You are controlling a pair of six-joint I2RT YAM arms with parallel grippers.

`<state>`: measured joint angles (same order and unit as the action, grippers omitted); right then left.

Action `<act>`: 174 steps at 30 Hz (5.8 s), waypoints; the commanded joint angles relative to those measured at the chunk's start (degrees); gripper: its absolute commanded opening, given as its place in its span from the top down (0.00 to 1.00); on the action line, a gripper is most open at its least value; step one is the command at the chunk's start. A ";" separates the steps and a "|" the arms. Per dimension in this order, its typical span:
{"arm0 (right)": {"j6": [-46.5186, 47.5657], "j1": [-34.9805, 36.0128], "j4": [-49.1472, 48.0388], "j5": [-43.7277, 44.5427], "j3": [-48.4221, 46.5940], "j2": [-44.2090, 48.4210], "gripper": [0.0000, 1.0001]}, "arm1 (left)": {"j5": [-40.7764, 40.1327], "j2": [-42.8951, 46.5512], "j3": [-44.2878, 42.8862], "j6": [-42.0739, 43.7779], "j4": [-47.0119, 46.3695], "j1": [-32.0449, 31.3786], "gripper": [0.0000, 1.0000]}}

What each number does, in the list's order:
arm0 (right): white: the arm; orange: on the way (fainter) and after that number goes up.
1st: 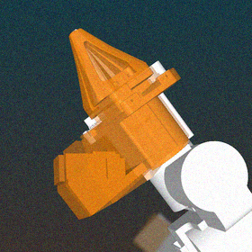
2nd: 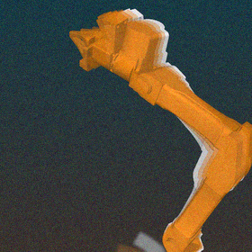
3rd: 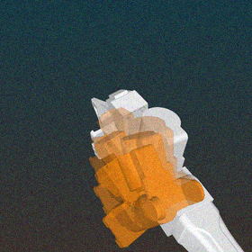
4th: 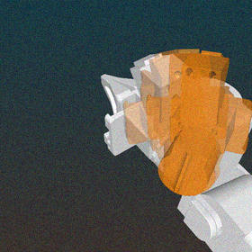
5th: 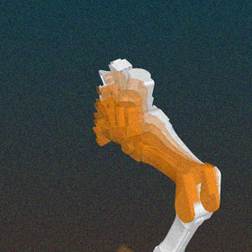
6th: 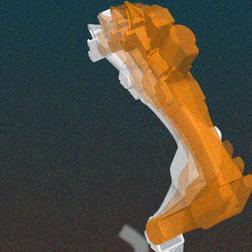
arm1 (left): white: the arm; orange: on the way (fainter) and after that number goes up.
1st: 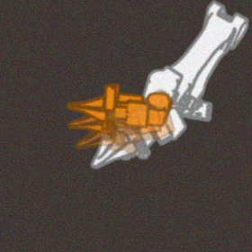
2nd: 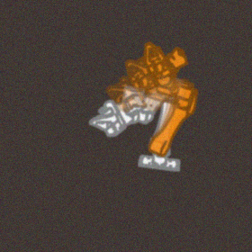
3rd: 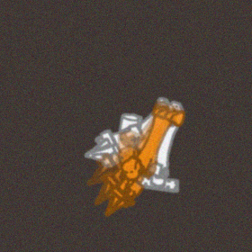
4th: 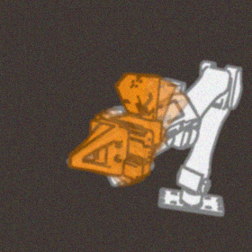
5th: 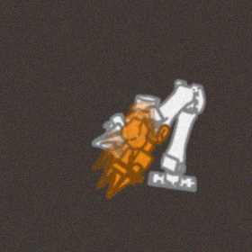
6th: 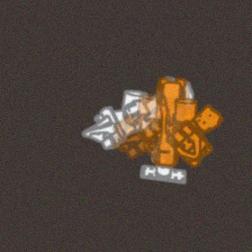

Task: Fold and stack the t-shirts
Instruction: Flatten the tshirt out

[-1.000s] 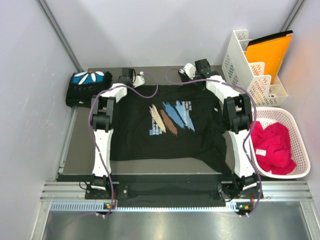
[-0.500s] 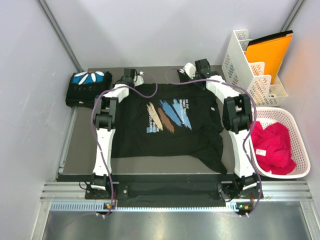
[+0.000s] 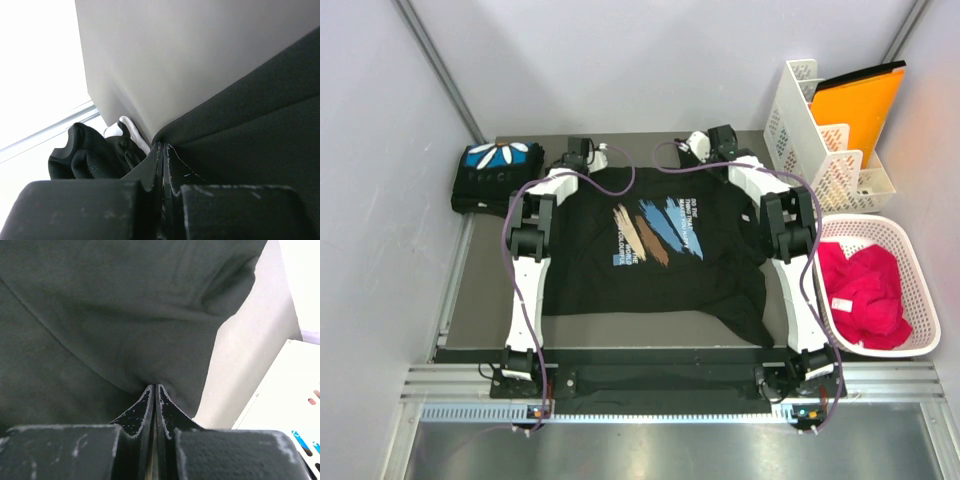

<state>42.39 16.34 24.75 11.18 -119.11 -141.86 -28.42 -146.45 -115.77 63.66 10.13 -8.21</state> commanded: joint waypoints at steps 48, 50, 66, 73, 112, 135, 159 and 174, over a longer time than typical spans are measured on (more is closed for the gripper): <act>1.03 -3.15 -6.85 1.52 1.40 12.39 0.93 | -2.53 14.60 14.42 -5.20 -18.32 -3.30 0.79; 0.51 -3.15 -1.67 -1.23 3.70 15.63 1.00 | 0.20 18.11 16.88 -6.61 -12.55 -3.57 1.00; 1.20 -5.09 11.19 -7.31 13.91 15.92 1.00 | 9.53 20.77 23.66 -3.37 -0.29 -3.66 1.00; 1.20 -6.23 14.18 -6.87 11.71 13.89 1.00 | 9.00 20.15 23.22 -3.37 -0.11 -3.66 1.00; 10.68 -6.59 15.84 -15.30 27.76 39.34 0.35 | 23.82 43.34 38.06 0.13 1.24 -5.15 0.47; 18.87 -2.55 41.53 -38.69 56.97 52.75 0.34 | 35.02 75.44 66.28 27.92 36.00 -7.35 0.37; 15.44 -1.05 36.68 -38.16 62.60 59.68 0.36 | 36.68 106.90 77.88 25.82 49.64 -7.35 0.39; 14.12 -0.96 31.41 -39.57 62.16 52.22 0.41 | 37.93 105.94 78.76 24.23 45.51 -7.35 0.38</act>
<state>55.81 14.59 57.43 -25.87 -55.90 -88.31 8.60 -40.62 -37.32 87.42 57.95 -15.49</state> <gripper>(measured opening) 0.600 0.615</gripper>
